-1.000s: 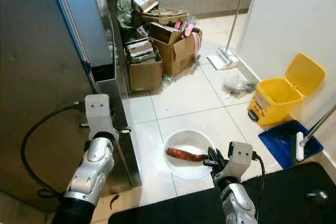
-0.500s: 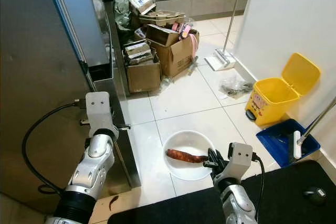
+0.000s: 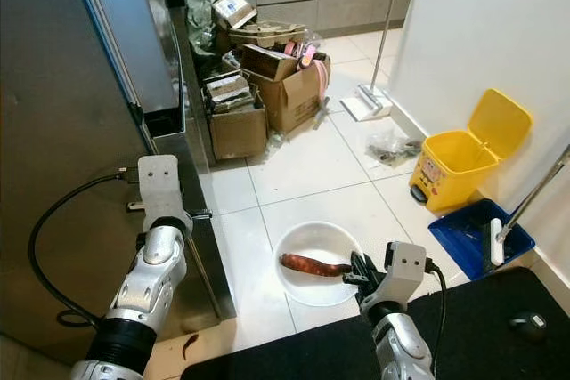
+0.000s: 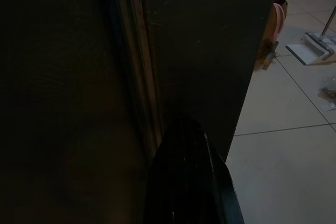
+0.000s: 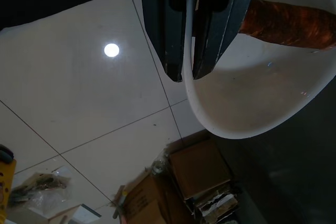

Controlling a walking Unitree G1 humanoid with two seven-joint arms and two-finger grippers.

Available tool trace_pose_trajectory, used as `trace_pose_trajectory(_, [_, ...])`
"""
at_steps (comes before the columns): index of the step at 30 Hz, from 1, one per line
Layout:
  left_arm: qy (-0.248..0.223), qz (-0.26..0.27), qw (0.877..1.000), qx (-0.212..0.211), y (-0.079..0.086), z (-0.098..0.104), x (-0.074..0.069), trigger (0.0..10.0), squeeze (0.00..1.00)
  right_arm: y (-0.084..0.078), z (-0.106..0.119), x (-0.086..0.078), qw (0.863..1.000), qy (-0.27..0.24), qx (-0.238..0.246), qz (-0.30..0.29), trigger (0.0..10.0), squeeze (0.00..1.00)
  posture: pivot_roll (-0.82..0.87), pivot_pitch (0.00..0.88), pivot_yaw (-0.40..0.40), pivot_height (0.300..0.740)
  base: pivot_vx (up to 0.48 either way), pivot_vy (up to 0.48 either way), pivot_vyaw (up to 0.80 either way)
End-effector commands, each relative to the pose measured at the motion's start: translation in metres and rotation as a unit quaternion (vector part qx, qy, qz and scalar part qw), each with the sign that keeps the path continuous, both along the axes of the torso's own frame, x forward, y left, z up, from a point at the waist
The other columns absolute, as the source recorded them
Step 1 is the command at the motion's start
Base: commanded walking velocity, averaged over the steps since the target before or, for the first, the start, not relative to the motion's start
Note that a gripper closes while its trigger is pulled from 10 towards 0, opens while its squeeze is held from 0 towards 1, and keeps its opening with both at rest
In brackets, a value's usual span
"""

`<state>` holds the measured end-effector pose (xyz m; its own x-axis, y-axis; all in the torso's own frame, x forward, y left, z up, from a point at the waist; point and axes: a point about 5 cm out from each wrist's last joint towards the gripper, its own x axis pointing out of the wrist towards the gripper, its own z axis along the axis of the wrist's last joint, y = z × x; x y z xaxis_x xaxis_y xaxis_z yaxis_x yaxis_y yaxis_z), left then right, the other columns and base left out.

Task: Restocking fridge

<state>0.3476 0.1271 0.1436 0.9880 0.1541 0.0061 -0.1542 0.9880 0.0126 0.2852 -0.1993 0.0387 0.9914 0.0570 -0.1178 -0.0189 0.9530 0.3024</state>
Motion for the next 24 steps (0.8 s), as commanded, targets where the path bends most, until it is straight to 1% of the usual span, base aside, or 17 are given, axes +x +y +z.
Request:
trace_pose_trajectory(1, [-0.009,0.025,0.999,0.020,0.018,0.006,0.004,10.0,0.00,0.002,-0.002,-0.002,1.000,-0.003,0.002,-0.001,10.0,0.00,-0.10,0.156,0.032,0.717,0.000,0.000,0.00])
trace_pose_trajectory(4, [-0.007,0.026,0.999,0.022,0.020,0.006,0.004,10.0,0.00,0.002,-0.002,-0.003,1.000,-0.003,0.002,-0.001,10.0,0.00,-0.10,0.156,0.032,0.717,0.000,0.000,0.00])
trace_pose_trajectory(7, [-0.001,0.026,0.999,0.034,0.023,0.004,0.003,10.0,0.00,0.002,-0.003,-0.004,1.000,-0.001,0.000,0.001,10.0,0.00,-0.10,0.158,0.034,0.717,0.000,0.000,0.00])
trace_pose_trajectory(10, [0.005,0.012,0.999,0.041,0.022,0.003,0.002,10.0,0.00,0.003,-0.003,-0.004,1.000,-0.001,0.001,0.001,10.0,0.00,-0.10,0.161,0.040,0.717,0.000,0.000,0.00])
trace_pose_trajectory(11, [0.008,-0.005,0.999,0.041,0.020,0.002,0.000,10.0,0.00,0.003,-0.003,-0.005,1.000,-0.001,0.001,0.001,10.0,0.00,-0.10,0.164,0.045,0.717,0.000,0.000,0.00])
trace_pose_trajectory(12, [0.012,-0.035,0.998,0.040,0.016,0.000,-0.005,10.0,0.00,0.004,-0.004,-0.005,1.000,0.000,0.001,0.001,10.0,0.00,-0.10,0.164,0.045,0.717,0.000,0.000,0.00])
trace_pose_trajectory(13, [0.012,-0.035,0.998,0.040,0.016,0.000,-0.005,10.0,0.00,0.004,-0.004,-0.005,1.000,0.000,0.001,0.001,10.0,0.00,-0.10,0.164,0.045,0.717,0.000,0.000,0.00])
trace_pose_trajectory(14, [0.017,-0.073,0.996,0.041,0.012,-0.003,-0.016,10.0,0.00,0.005,-0.005,-0.007,1.000,0.001,0.001,0.002,10.0,0.00,-0.09,0.167,0.050,0.717,0.000,0.000,0.00])
trace_pose_trajectory(15, [0.017,-0.073,0.996,0.041,0.012,-0.003,-0.016,10.0,0.00,0.005,-0.005,-0.007,1.000,0.001,0.001,0.002,10.0,0.00,-0.09,0.167,0.050,0.717,0.000,0.000,0.00])
trace_pose_trajectory(17, [0.022,-0.080,0.995,0.049,0.015,-0.006,-0.028,10.0,0.00,0.006,-0.006,-0.008,1.000,0.002,0.001,0.003,10.0,0.00,-0.09,0.168,0.056,0.717,0.000,0.000,0.00])
trace_pose_trajectory(18, [0.022,-0.074,0.996,0.052,0.018,-0.008,-0.034,10.0,0.00,0.007,-0.007,-0.008,1.000,0.003,0.001,0.004,10.0,0.00,-0.09,0.168,0.057,0.717,0.000,0.000,0.00])
trace_pose_trajectory(19, [0.022,-0.074,0.996,0.052,0.018,-0.008,-0.034,10.0,0.00,0.007,-0.007,-0.008,1.000,0.003,0.001,0.004,10.0,0.00,-0.09,0.168,0.057,0.717,0.000,0.000,0.00])
trace_pose_trajectory(21, [0.024,-0.063,0.996,0.058,0.025,-0.010,-0.040,10.0,0.00,0.008,-0.007,-0.008,1.000,0.003,0.002,0.005,10.0,0.00,-0.08,0.168,0.059,0.717,0.000,0.000,0.00])
trace_pose_trajectory(22, [0.024,-0.063,0.996,0.058,0.025,-0.010,-0.040,10.0,0.00,0.008,-0.007,-0.008,1.000,0.003,0.002,0.005,10.0,0.00,-0.08,0.168,0.059,0.717,0.000,0.000,0.00])
trace_pose_trajectory(24, [0.035,-0.044,0.996,0.064,0.033,-0.016,-0.044,10.0,0.00,0.009,-0.007,-0.007,1.000,0.004,0.003,0.007,10.0,0.00,-0.08,0.165,0.056,0.717,0.000,0.000,0.00])
